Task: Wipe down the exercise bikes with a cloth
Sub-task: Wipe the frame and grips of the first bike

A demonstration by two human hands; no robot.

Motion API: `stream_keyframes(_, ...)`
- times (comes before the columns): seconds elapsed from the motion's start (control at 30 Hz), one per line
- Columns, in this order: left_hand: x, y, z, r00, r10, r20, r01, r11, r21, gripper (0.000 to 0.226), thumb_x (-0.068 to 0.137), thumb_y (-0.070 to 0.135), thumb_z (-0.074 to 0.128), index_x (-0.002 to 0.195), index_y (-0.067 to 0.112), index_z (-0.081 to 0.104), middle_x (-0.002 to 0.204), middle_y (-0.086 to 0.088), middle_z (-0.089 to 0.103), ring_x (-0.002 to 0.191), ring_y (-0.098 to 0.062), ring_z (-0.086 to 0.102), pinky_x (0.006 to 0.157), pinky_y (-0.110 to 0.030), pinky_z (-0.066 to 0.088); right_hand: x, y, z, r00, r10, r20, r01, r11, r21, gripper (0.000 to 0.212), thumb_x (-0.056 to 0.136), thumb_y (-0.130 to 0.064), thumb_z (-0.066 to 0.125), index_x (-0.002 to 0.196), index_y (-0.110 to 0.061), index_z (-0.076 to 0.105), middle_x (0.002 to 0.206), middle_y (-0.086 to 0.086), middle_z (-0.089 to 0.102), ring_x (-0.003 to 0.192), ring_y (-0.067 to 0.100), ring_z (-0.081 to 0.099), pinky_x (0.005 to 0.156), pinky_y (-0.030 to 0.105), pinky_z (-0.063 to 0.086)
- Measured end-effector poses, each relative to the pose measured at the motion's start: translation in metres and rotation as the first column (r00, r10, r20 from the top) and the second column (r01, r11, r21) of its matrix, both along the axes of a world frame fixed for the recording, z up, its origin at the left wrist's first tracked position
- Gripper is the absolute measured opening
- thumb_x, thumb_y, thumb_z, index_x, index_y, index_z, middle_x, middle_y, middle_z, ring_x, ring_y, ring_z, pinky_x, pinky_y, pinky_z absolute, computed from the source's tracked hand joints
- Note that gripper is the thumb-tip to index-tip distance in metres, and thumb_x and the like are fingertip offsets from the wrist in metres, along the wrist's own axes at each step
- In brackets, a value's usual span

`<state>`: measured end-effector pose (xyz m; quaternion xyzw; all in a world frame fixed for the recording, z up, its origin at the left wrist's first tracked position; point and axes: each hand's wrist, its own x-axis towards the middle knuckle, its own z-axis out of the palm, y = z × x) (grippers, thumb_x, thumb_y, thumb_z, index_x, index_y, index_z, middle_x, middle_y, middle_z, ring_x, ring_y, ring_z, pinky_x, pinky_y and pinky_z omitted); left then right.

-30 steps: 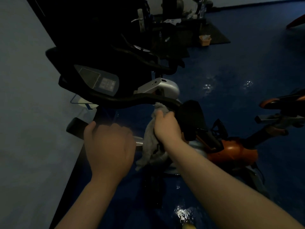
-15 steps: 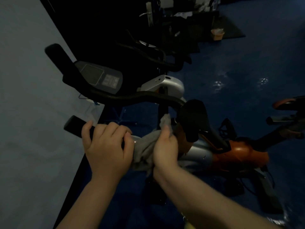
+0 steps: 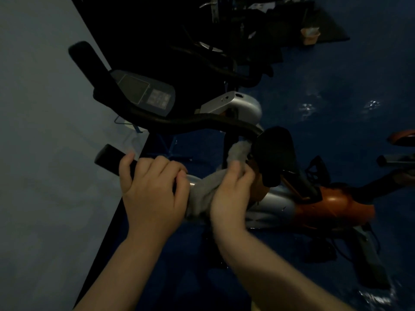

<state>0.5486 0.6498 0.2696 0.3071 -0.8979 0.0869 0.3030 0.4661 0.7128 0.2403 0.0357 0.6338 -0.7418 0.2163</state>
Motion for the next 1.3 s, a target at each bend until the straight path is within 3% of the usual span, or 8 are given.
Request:
stream_keyframes(0.17,0.002,-0.001,0.000,1.000,-0.009,0.005,0.009,1.000,-0.004,0.029,0.091,0.025,0.043,0.078,0.021,0.068,0.074,0.005,0.063,0.079,-0.018,0.054,0.110,-0.028,0.011,-0.006,0.019,-0.007,0.596,0.363,-0.717,-0.077,0.914,0.399,0.041,0.100,-0.033,0.024,0.099,-0.017,0.062,0.119,0.000,0.060,0.135,0.013,0.034,0.119,0.039,0.013)
stream_keyframes(0.27,0.004,-0.004,0.000,0.997,-0.079,-0.014,0.080,0.997,0.024,0.029,0.093,0.025,0.040,0.085,0.021,0.068,0.079,0.007,0.065,0.083,-0.015,0.054,0.109,-0.026,0.010,-0.018,0.025,-0.002,0.318,0.577,-0.752,-0.034,0.800,0.599,0.032,0.094,-0.027,0.035,0.076,-0.016,0.060,0.076,0.000,0.063,0.095,0.018,0.059,0.110,0.044,0.031)
stream_keyframes(0.37,0.009,-0.008,0.001,0.975,-0.165,-0.149,0.178,0.981,0.079,0.030,0.093,0.017,0.037,0.095,0.014,0.068,0.095,0.001,0.068,0.094,-0.011,0.055,0.109,-0.027,0.015,0.003,0.004,0.017,0.275,0.630,-0.727,0.031,0.750,0.661,0.028,0.093,-0.027,0.041,0.070,-0.017,0.055,0.057,0.000,0.055,0.048,0.019,0.051,0.052,0.029,0.044)
stream_keyframes(0.53,0.027,-0.013,0.012,0.917,-0.297,-0.266,0.317,0.948,0.036,0.027,0.090,0.007,0.043,0.107,0.000,0.064,0.121,-0.015,0.058,0.121,-0.028,0.049,0.107,-0.048,0.032,-0.024,0.022,0.007,0.056,0.660,-0.750,-0.036,0.752,0.659,0.030,0.094,-0.032,0.035,0.081,-0.016,0.057,0.067,-0.001,0.056,0.056,0.019,0.050,0.056,0.030,0.035)
stream_keyframes(0.63,0.039,-0.019,0.019,0.898,-0.189,-0.397,0.237,0.969,0.075,0.031,0.091,0.005,0.042,0.116,-0.003,0.058,0.131,-0.014,0.049,0.130,-0.028,0.041,0.112,-0.041,0.029,-0.007,0.005,0.024,0.092,0.720,-0.688,0.097,0.681,0.726,0.008,0.079,-0.018,0.064,0.083,-0.013,0.060,0.064,0.002,0.055,0.044,0.019,0.044,0.041,0.026,0.027)
stream_keyframes(1.0,0.053,-0.009,0.019,0.789,0.016,-0.614,0.385,0.766,0.515,0.045,0.097,0.035,0.024,0.141,0.032,0.031,0.150,0.018,0.032,0.139,0.001,0.029,0.110,-0.009,0.022,0.005,-0.027,0.049,-0.010,0.740,-0.672,0.033,0.672,0.740,0.028,0.100,-0.027,0.034,0.122,-0.018,0.049,0.079,0.002,0.059,0.057,0.020,0.049,0.043,0.029,0.032)
stream_keyframes(1.17,0.049,-0.004,0.017,0.730,0.087,-0.678,0.457,0.676,0.579,0.055,0.095,0.043,0.020,0.146,0.025,0.024,0.152,0.021,0.027,0.139,0.006,0.025,0.110,-0.008,0.021,0.039,-0.075,0.089,0.360,0.755,-0.548,-0.463,0.655,0.598,0.047,0.102,-0.034,0.015,0.132,-0.017,0.047,0.117,0.012,0.061,0.101,0.029,0.057,0.082,0.042,0.046)
stream_keyframes(1.3,0.047,-0.003,0.013,0.697,0.128,-0.706,0.486,0.639,0.596,0.060,0.095,0.049,0.021,0.149,0.022,0.022,0.154,0.017,0.028,0.140,0.003,0.025,0.118,-0.024,0.021,0.051,-0.057,0.075,0.296,0.581,-0.758,-0.435,0.789,0.435,0.037,0.099,-0.042,0.024,0.111,-0.022,0.052,0.102,-0.002,0.063,0.084,0.017,0.060,0.068,0.035,0.044)
